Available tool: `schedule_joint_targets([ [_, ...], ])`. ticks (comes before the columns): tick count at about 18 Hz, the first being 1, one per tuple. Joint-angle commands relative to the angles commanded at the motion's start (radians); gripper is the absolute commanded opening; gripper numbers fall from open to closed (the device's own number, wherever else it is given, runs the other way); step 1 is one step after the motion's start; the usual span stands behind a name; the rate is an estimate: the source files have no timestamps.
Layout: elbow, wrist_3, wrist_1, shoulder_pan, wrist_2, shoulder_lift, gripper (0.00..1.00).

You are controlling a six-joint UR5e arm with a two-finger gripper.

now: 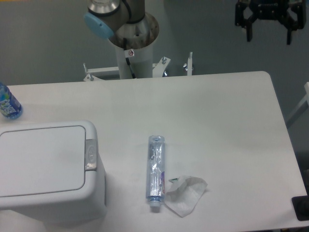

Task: Open the trash can
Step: 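Move the open gripper down toward the grey button on the trash can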

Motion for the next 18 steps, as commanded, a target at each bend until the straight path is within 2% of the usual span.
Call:
schedule_joint_targets([
  [5, -0.002, -0.063, -0.002, -0.006, -0.034, -0.006, 1.00],
  [9, 0.011, -0.292, 0.012, -0.063, -0.093, -0.034, 1.00],
  [13, 0.041, -0.575, 0.092, -0.161, -0.140, -0.098, 1.00],
  [18, 0.048, -0.797, 0.173, -0.297, -0.138, -0.149, 1.00],
])
